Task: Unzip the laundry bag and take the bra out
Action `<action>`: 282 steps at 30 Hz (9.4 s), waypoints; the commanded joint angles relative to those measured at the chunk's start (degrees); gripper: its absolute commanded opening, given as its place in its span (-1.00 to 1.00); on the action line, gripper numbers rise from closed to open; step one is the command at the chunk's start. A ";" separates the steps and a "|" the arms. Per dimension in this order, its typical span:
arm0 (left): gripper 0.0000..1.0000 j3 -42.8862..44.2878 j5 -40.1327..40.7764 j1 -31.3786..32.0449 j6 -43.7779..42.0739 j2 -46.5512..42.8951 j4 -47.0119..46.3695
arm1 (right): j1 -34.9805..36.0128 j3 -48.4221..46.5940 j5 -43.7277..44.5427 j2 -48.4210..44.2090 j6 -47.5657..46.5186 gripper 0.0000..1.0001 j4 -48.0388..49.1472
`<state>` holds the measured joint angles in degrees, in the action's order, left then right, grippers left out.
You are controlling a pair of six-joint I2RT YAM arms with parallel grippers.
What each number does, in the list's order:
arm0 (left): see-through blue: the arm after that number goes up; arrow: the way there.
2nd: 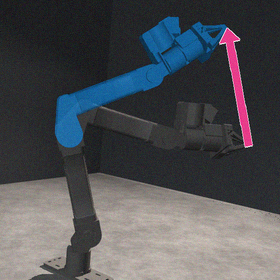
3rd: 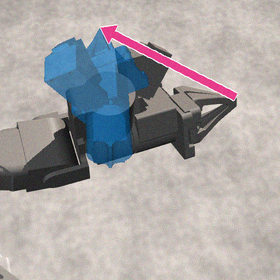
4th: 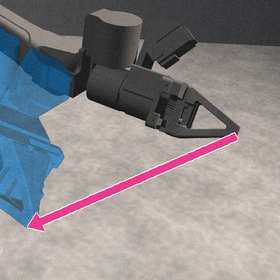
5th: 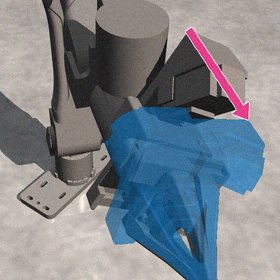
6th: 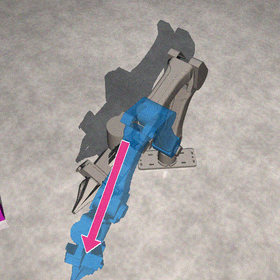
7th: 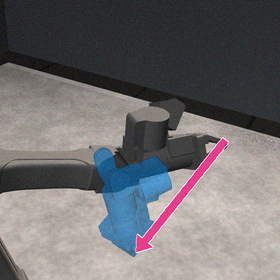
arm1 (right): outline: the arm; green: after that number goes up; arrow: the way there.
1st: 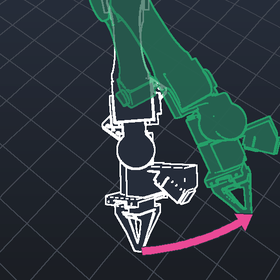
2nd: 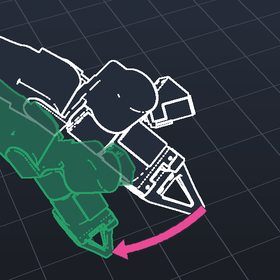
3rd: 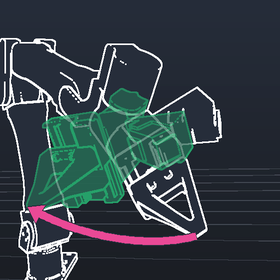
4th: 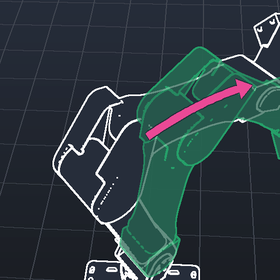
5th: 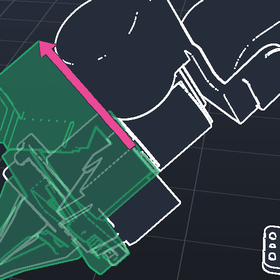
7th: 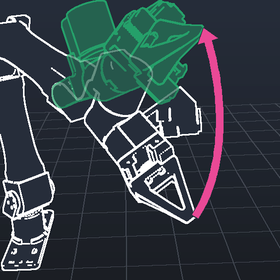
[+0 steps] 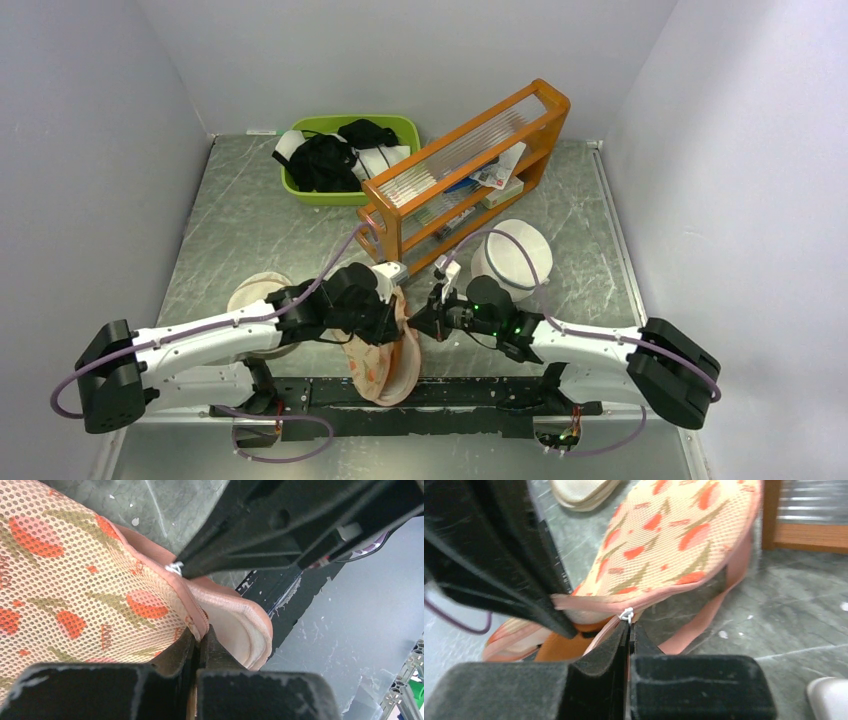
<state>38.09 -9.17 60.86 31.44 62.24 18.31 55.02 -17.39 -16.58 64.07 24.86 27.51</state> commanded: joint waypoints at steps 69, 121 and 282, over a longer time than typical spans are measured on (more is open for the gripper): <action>-0.86 14.42 -0.62 0.32 -5.66 4.18 8.33 | 0.27 -5.96 11.66 -15.78 -7.09 -1.00 -18.70; 0.36 18.66 32.71 16.35 -1.80 18.49 5.85 | 0.09 0.30 18.02 -19.37 7.95 -1.00 -14.22; -0.86 3.25 30.36 17.35 -24.99 -10.40 -5.98 | -3.90 3.47 12.23 -5.57 -1.55 -1.00 -2.44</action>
<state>40.29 22.81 78.24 10.20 53.80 16.34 52.21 -14.48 -5.80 56.60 24.77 21.19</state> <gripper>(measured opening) 0.087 0.006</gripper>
